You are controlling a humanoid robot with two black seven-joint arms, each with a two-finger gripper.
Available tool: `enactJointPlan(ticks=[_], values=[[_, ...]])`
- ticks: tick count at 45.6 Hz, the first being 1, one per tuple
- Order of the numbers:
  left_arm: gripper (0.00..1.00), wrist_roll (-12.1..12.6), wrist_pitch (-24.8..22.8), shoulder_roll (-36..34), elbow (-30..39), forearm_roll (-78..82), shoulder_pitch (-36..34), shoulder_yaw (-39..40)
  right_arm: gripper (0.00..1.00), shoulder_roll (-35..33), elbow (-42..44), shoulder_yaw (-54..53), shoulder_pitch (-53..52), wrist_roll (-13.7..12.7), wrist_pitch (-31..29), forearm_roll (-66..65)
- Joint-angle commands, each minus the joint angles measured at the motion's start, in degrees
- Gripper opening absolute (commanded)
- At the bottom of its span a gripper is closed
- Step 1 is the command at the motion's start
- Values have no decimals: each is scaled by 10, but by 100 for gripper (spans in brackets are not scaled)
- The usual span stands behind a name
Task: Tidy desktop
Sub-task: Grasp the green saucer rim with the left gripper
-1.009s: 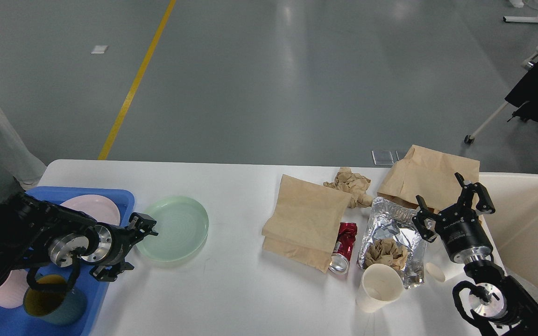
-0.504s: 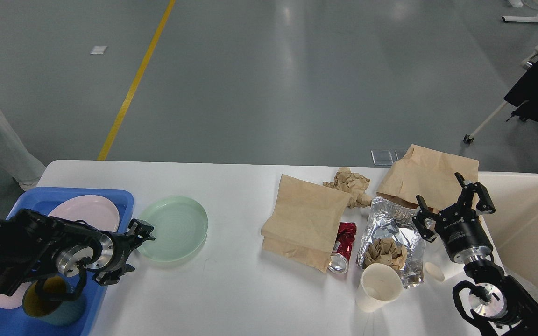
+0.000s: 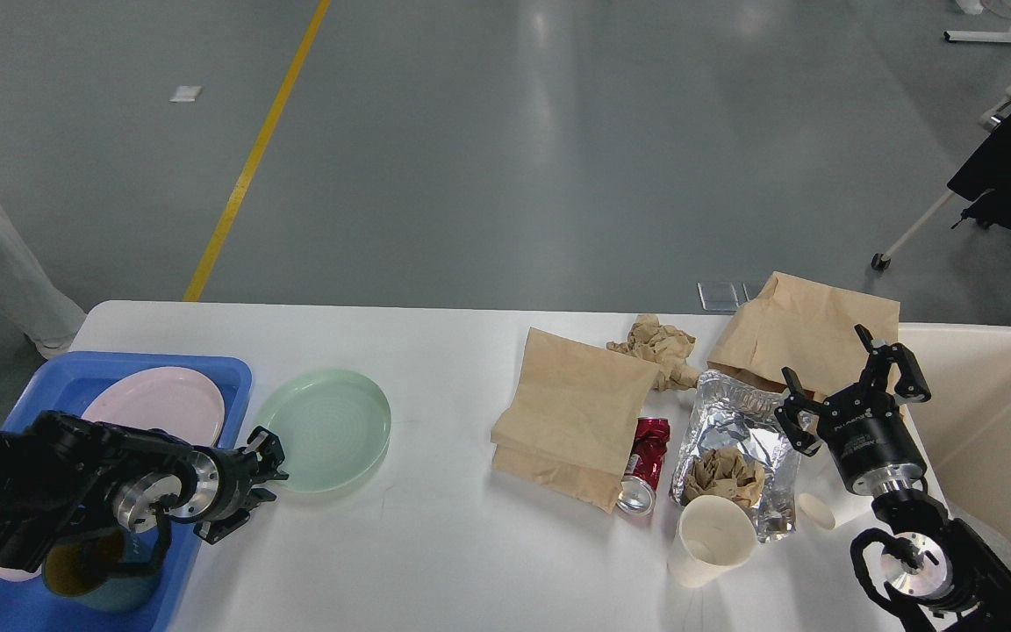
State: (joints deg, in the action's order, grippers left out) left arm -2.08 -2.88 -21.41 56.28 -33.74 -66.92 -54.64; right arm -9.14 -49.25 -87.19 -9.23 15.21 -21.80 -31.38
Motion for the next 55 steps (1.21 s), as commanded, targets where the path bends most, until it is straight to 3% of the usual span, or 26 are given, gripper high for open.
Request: enactJointPlan(ticks=[1,7,15,22,38,44,50,55], values=[[22,0,0,5,-1,0,0,1,100,0,0,0,0,0,0,0],[14,1,0,8,-1,0,1,1,100,0,-1,0,0,0,0,0],[11,1,-1,8,-1,0,1,1,100,0,0,0,0,0,0,0],[0,1,-7,8,-1,0,1,1,100,0,0,0,0,0,0,0],[0,3,-41,5,10,0,-15,-6,100,0,0,0,0,0,0,0],[0,23,-63,-6,60,0,-76,-38,100,0,0,0,0,0,0,0],[0,26,-63,-45,141,0,-166,-76,100,0,0,0,0,0,0,0],[0,28,-63,-52,216,0,-276,-141,100,0,0,0,0,0,0,0]])
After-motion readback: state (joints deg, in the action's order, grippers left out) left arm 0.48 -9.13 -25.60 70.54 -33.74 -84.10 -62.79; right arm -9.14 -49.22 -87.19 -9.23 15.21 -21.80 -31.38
